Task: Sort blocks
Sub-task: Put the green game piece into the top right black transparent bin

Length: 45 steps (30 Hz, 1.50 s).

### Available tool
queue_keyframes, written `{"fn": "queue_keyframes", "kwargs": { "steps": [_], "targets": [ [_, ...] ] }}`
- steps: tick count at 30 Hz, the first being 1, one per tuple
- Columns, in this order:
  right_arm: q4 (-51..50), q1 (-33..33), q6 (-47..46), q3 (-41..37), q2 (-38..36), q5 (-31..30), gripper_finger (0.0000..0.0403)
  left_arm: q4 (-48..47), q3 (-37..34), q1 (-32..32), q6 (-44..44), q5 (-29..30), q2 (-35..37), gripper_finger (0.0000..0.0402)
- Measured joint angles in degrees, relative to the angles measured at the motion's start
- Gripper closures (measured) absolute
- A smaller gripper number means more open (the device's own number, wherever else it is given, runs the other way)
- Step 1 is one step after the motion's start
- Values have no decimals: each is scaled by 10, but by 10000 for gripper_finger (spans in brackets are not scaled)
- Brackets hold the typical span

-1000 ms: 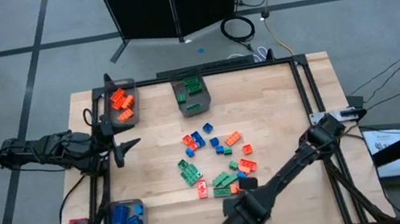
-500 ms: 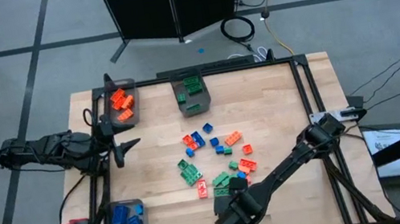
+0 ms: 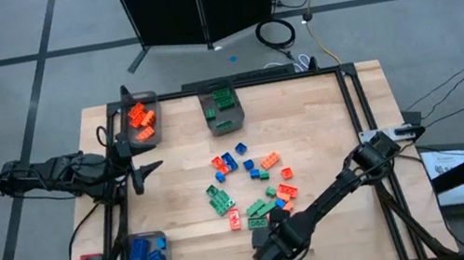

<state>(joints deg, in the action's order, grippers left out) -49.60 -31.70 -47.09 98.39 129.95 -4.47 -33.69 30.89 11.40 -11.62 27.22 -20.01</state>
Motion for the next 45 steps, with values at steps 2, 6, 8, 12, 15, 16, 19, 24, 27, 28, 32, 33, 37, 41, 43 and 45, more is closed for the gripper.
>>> {"fn": "queue_keyframes", "kwargs": {
  "steps": [2, 6, 8, 12, 15, 16, 19, 24, 27, 28, 32, 33, 37, 41, 43, 45],
  "targets": [
    [-3, 0, 8, -1, 0, -15, 170, 0, 0, 0, 0, 0, 0, 146],
    [-4, -1, 35, -1, 1, -41, 265, 0, 0, 0, 0, 0, 0, 146],
    [-1, 0, 50, -2, 1, -52, 283, 0, 0, 0, -1, 0, 0, 146],
    [7, 5, 69, -3, -3, -60, 282, 0, 0, 0, -1, 0, 0, 146],
    [6, 10, 78, 3, -9, -79, 282, 0, 0, 0, -1, 0, 0, 146],
    [0, 11, 84, 8, -10, -101, 282, 0, 0, 0, -1, 0, 0, 146],
    [-47, 19, 105, 36, -16, -162, 282, 0, 0, 0, -1, 0, 0, 146],
    [-157, 32, 151, 115, -54, -222, 282, 0, 0, 0, -1, 0, 0, 146],
    [-183, 48, 209, 137, -73, -279, 282, 0, 0, 0, -1, 0, 0, 146],
    [-189, 54, 233, 139, -84, -301, 282, 0, 0, 0, -1, 0, 0, 146],
    [-194, 101, 315, 133, -130, -348, 282, 0, 0, 0, -1, 0, 0, 146],
    [-194, 121, 332, 126, -139, -350, 282, 0, 0, 0, -1, 0, 0, 146],
    [-165, 209, 413, 87, -161, -350, 282, 0, 0, 0, -1, 0, 0, 146],
    [-64, 314, 510, 26, -189, -310, 282, -1, 0, 0, -1, 0, 0, 146],
    [15, 373, 553, -1, -194, -254, 282, 0, 0, 0, -2, 0, 0, 146],
    [87, 423, 583, -14, -195, -203, 282, 0, 0, 0, -2, 0, 0, 146]
  ]
}}
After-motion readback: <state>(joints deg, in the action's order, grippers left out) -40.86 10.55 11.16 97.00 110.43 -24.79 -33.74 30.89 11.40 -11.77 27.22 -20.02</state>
